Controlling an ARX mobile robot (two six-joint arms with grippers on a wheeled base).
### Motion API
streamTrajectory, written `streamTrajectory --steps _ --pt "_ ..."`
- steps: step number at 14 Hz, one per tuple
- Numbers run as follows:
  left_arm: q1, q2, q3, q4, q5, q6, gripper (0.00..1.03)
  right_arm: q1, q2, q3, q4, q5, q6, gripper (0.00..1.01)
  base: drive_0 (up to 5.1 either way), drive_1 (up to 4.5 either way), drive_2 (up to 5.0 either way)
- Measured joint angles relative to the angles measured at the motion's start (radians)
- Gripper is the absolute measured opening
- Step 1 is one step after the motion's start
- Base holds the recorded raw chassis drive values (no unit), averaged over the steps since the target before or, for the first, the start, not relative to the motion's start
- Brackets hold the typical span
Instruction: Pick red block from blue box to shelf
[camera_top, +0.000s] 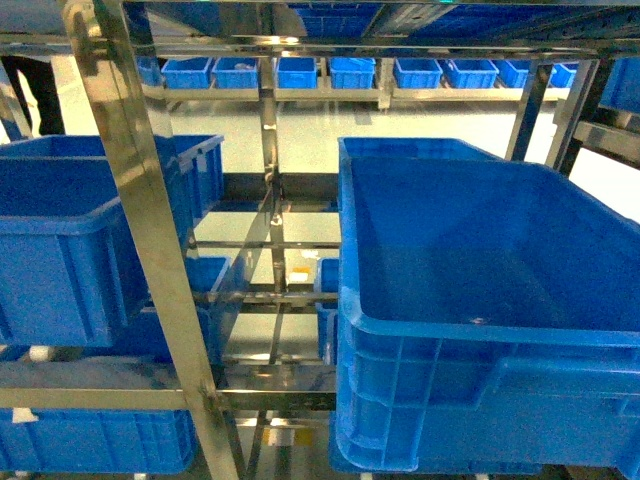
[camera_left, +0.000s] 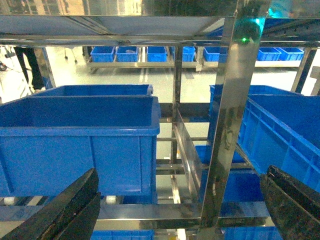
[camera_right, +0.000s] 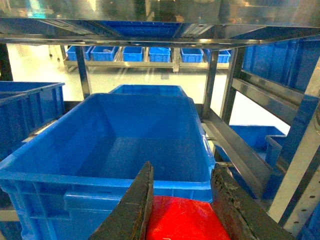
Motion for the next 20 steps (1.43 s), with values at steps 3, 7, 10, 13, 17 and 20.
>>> streamTrajectory --steps 3,7,10,13,17,20 --pt "0.000 0.000 0.000 0.000 0.000 0.000 0.98 0.000 0.000 0.000 0.000 0.000 0.000 0.27 0.0 0.00 0.0" --pt "0.000 0.000 0.000 0.000 0.000 0.000 0.98 0.000 0.000 0.000 0.000 0.000 0.000 0.27 0.0 0.00 0.0" --pt "0.000 0.000 0.000 0.000 0.000 0.000 0.98 0.000 0.000 0.000 0.000 0.000 0.000 0.27 0.0 0.00 0.0" --pt "0.000 0.000 0.000 0.000 0.000 0.000 0.98 0.093 0.205 0.069 -0.095 0.162 -0.064 0.27 0.0 0.00 0.0" --pt "0.000 0.000 0.000 0.000 0.000 0.000 0.98 0.096 0.799 0.219 0.375 0.099 -0.047 0.27 0.0 0.00 0.0" --pt "0.000 0.000 0.000 0.000 0.000 0.000 0.98 0.128 1.487 0.575 0.558 0.029 0.002 0.27 0.0 0.00 0.0"
